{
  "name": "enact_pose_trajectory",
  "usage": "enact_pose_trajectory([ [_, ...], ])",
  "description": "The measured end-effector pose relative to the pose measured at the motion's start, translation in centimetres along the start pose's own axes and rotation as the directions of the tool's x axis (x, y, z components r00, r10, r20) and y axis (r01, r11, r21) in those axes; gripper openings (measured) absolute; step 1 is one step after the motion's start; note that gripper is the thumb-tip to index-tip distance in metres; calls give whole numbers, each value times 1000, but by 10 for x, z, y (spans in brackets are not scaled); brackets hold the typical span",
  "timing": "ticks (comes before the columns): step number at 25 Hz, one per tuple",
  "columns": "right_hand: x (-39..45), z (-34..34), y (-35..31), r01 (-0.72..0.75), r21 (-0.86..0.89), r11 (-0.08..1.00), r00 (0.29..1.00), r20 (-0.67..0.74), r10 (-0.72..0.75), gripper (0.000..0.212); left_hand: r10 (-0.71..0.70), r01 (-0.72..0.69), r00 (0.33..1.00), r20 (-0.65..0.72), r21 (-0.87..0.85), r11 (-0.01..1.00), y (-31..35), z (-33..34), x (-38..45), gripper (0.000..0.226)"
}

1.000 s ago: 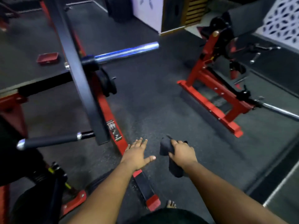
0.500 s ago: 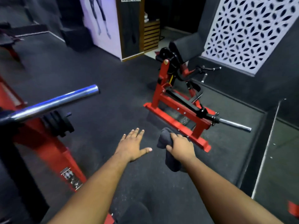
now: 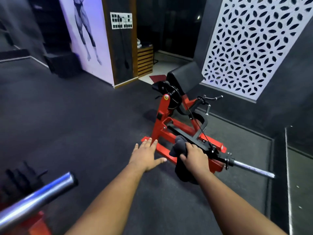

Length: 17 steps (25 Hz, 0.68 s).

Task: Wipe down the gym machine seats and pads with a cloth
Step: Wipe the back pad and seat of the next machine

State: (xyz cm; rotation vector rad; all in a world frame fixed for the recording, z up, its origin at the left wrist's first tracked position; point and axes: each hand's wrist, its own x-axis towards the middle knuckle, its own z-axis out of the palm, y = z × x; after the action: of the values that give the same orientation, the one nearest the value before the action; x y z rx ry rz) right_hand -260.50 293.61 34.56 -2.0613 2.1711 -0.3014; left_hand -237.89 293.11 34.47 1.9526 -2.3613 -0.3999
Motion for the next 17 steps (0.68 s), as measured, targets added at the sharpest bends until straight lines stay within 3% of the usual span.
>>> enact_pose_trajectory([
  [2,75,12,-10,-21,43,999,1000,-19,22,42,13,-13,1000,-3,5,1000,-17,-18,73,103],
  [11,284,67,-49,77,127,989,997,15,-79,43,-105,105,994,-9,45,993,-110,-54,251,104],
  [17,435,85,-108,137,109,984,989,35,-142,40,-170,171,984,-46,36,985,-193,-87,364,103],
])
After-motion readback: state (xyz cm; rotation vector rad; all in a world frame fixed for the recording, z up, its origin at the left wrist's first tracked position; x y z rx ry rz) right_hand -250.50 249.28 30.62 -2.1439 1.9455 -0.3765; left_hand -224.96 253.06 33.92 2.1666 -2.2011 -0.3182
